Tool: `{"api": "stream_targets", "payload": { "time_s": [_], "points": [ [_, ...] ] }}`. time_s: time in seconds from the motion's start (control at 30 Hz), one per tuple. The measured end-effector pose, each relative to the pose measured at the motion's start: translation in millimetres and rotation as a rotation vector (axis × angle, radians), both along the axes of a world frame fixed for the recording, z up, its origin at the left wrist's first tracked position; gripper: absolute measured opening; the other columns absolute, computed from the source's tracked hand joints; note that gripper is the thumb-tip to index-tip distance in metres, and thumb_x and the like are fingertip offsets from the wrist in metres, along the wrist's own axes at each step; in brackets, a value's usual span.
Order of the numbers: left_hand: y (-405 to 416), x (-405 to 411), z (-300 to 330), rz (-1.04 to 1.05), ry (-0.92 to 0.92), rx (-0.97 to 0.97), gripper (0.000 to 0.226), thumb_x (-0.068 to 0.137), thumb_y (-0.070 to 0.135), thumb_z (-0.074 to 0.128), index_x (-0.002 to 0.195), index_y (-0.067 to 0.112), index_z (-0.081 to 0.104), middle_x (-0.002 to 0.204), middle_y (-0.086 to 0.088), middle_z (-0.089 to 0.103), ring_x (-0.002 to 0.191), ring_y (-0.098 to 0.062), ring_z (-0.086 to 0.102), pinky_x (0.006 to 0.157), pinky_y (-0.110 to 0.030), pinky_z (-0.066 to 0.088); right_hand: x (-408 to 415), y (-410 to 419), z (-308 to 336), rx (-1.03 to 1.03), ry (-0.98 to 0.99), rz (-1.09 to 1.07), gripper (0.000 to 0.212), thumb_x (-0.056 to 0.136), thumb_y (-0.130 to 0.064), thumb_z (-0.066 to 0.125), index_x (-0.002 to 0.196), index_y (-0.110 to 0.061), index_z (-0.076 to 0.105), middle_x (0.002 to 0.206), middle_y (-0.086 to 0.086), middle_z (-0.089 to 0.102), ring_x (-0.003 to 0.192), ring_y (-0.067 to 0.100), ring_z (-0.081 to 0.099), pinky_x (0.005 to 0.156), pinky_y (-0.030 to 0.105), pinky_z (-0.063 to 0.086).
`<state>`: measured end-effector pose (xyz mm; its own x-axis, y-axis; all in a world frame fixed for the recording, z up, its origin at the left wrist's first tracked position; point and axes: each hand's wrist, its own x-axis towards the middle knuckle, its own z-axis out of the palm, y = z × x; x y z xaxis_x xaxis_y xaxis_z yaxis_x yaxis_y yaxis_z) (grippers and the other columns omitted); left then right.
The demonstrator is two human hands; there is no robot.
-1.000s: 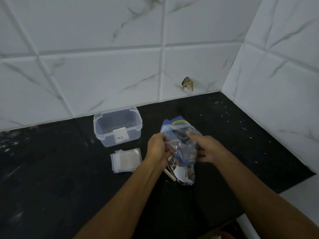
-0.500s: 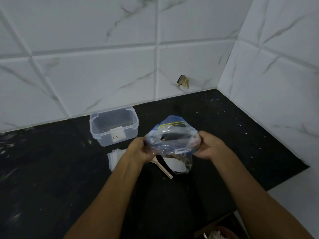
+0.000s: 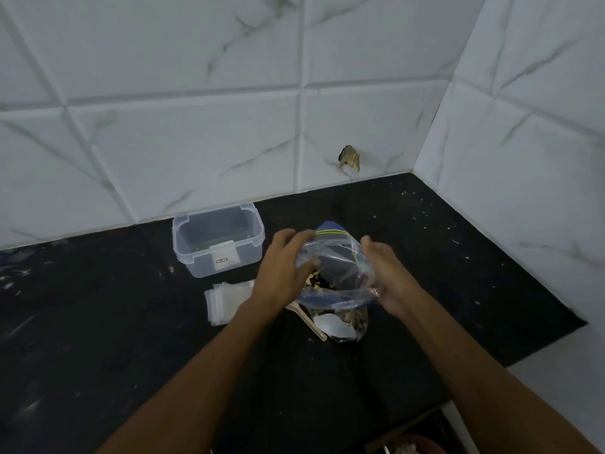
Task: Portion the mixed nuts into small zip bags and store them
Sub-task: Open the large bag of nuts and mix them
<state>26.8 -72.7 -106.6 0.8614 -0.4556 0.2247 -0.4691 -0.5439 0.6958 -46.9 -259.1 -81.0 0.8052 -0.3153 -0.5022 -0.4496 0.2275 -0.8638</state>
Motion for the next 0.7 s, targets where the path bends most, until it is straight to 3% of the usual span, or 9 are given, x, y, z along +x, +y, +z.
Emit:
{"api": "stream_targets", "payload": {
  "time_s": [0.07, 0.13, 0.2, 0.27, 0.33, 0.43, 0.53, 0.6, 0.7],
  "points": [
    [1, 5, -4, 0.041, -0.033, -0.004, 0.04, 0.094, 0.027, 0.061, 0.133, 0.024, 0.054, 0.133, -0.002, 0.051, 0.117, -0.016, 0.052, 0.095, -0.023, 0.041, -7, 6, 7, -0.39, -0.111, 0.155, 0.04, 0.085, -0.034, 0.07, 0.119, -0.027, 0.05, 0.11, -0.005, 0.055, 0.098, 0.017, 0.063, 0.077, 0.038, 0.058],
    [3, 8, -4, 0.079, -0.076, -0.023, 0.027, 0.097, 0.023, 0.056, 0.123, 0.017, 0.063, 0.118, -0.004, 0.062, 0.106, -0.015, 0.058, 0.087, -0.02, 0.039, -7, 6, 3, -0.76, -0.186, 0.258, 0.035, 0.084, -0.022, 0.071, 0.114, -0.025, 0.051, 0.101, -0.012, 0.048, 0.088, 0.005, 0.055, 0.07, 0.021, 0.048],
    [3, 8, -1, 0.082, -0.052, -0.039, 0.022, 0.099, 0.022, 0.052, 0.11, 0.012, 0.069, 0.103, -0.004, 0.067, 0.094, -0.012, 0.06, 0.082, -0.02, 0.041, -6, 4, -4, -1.016, -0.217, 0.264, 0.016, 0.089, -0.024, 0.065, 0.104, -0.022, 0.059, 0.097, -0.007, 0.051, 0.086, 0.008, 0.056, 0.071, 0.024, 0.046],
    [2, 7, 4, 0.079, 0.071, -0.102, 0.026, 0.1, 0.024, 0.051, 0.098, 0.008, 0.07, 0.088, -0.004, 0.067, 0.08, -0.011, 0.06, 0.074, -0.022, 0.045, -3, 3, -6, -1.065, -0.2, 0.292, 0.015, 0.094, -0.027, 0.057, 0.093, -0.015, 0.065, 0.091, 0.003, 0.06, 0.085, 0.019, 0.061, 0.071, 0.029, 0.046],
    [0, 6, 13, 0.079, 0.29, -0.197, 0.039, 0.101, 0.031, 0.048, 0.089, -0.001, 0.068, 0.076, -0.008, 0.063, 0.069, -0.014, 0.057, 0.068, -0.025, 0.045, 0, 2, -2, -0.855, -0.144, 0.297, 0.03, 0.097, -0.03, 0.052, 0.084, -0.007, 0.066, 0.084, 0.014, 0.065, 0.08, 0.028, 0.064, 0.067, 0.031, 0.048],
    [2, 4, 23, 0.113, 0.783, -0.438, 0.046, 0.1, 0.041, 0.047, 0.085, 0.003, 0.069, 0.081, -0.011, 0.069, 0.078, -0.022, 0.063, 0.077, -0.033, 0.051, 3, 3, 11, -0.398, -0.051, 0.246, 0.032, 0.097, -0.035, 0.051, 0.082, -0.011, 0.067, 0.082, 0.009, 0.065, 0.078, 0.02, 0.062, 0.078, 0.033, 0.051],
    [8, 2, 22, 0.261, 1.177, -0.708, 0.043, 0.096, 0.048, 0.052, 0.101, 0.009, 0.068, 0.092, -0.014, 0.074, 0.089, -0.027, 0.069, 0.089, -0.04, 0.053, 8, 2, 9, -0.029, 0.06, 0.137, 0.032, 0.097, -0.038, 0.052, 0.092, -0.009, 0.066, 0.08, 0.01, 0.063, 0.07, 0.02, 0.061, 0.071, 0.036, 0.053],
    [12, -1, 20, 0.285, 1.358, -0.863, 0.042, 0.096, 0.05, 0.051, 0.109, 0.012, 0.063, 0.084, -0.019, 0.073, 0.079, -0.028, 0.071, 0.092, -0.038, 0.05, 10, 3, 6, 0.154, 0.116, 0.063, 0.034, 0.094, -0.039, 0.056, 0.098, -0.006, 0.066, 0.086, 0.015, 0.067, 0.08, 0.028, 0.066, 0.084, 0.045, 0.054],
    [20, -9, 19, 0.229, 1.483, -0.863, 0.044, 0.095, 0.049, 0.052, 0.096, 0.007, 0.063, 0.074, -0.021, 0.072, 0.069, -0.027, 0.07, 0.075, -0.034, 0.055, 11, 2, 4, 0.289, 0.162, -0.003, 0.039, 0.091, -0.042, 0.059, 0.102, -0.005, 0.068, 0.099, 0.021, 0.069, 0.099, 0.037, 0.065, 0.094, 0.053, 0.048]
  ]
}}
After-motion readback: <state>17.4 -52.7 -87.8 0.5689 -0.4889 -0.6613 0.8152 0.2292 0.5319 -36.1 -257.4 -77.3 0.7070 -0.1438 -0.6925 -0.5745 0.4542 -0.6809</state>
